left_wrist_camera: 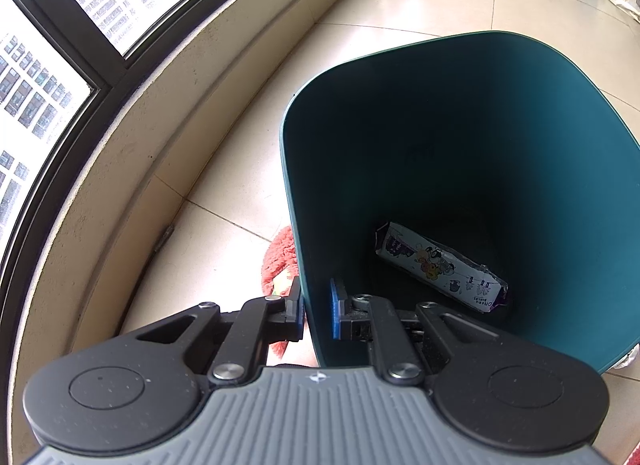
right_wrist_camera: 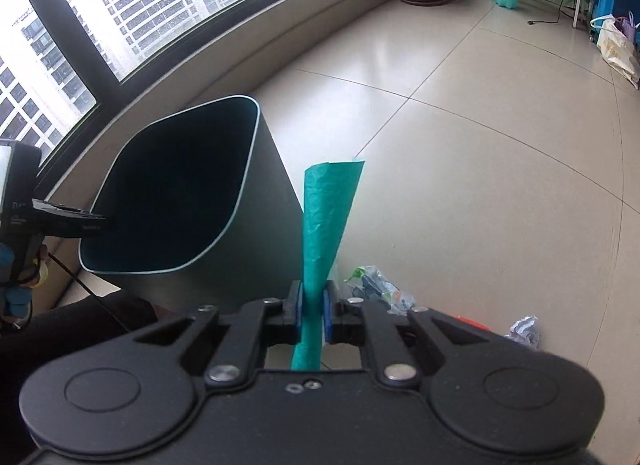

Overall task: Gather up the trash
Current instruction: 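Carry the teal paper roll over the bin and release it with the right tool, then lower the right tool to the red plastic bag and grasp it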

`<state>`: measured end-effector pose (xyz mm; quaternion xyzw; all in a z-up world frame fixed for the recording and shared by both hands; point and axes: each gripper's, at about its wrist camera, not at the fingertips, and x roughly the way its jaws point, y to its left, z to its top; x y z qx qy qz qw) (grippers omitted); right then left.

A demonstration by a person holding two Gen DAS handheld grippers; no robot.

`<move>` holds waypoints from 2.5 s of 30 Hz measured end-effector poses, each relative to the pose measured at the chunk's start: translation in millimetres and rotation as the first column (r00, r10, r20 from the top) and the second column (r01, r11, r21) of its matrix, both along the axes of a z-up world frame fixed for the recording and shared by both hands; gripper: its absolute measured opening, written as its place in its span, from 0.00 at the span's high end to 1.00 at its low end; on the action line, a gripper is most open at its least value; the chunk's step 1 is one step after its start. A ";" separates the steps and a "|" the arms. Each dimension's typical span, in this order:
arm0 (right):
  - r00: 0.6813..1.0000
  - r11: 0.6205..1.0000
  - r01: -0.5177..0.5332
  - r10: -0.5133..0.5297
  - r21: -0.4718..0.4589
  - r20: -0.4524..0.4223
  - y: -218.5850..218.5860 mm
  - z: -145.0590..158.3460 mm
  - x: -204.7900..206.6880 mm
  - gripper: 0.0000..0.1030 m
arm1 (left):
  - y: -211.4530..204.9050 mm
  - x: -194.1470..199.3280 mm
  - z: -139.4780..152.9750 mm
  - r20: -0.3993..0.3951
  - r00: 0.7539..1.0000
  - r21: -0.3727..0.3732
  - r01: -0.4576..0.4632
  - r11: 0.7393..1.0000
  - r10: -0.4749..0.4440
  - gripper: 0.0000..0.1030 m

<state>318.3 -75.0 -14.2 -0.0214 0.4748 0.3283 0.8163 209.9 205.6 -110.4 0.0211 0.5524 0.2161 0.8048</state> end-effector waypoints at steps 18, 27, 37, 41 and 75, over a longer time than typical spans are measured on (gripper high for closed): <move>0.983 0.981 -0.185 0.185 -0.064 -0.016 153.3 -12.8 23.9 0.92 | 1.9 -0.7 -1.1 0.001 1.000 -0.012 0.008 1.000 -0.007 0.89; 0.981 0.966 -0.185 0.171 -0.181 -0.089 183.4 -57.5 37.3 0.91 | 5.1 -0.9 -1.2 -0.001 1.000 -0.023 0.011 1.000 -0.011 0.89; 0.980 0.949 -0.189 0.166 -0.254 -0.108 195.9 -76.9 37.4 0.75 | 5.7 -1.0 -2.0 0.000 1.000 -0.025 0.011 1.000 -0.011 0.89; 0.980 0.952 -0.193 0.176 -0.238 -0.094 194.4 -71.7 33.2 0.69 | 6.0 -1.3 -3.0 0.000 1.000 -0.024 0.012 1.000 -0.012 0.89; 0.996 0.984 0.055 -0.067 -0.170 -0.066 -36.8 -72.1 27.7 0.38 | 4.4 -2.1 -2.9 -0.001 1.000 -0.011 -0.002 1.000 0.002 0.89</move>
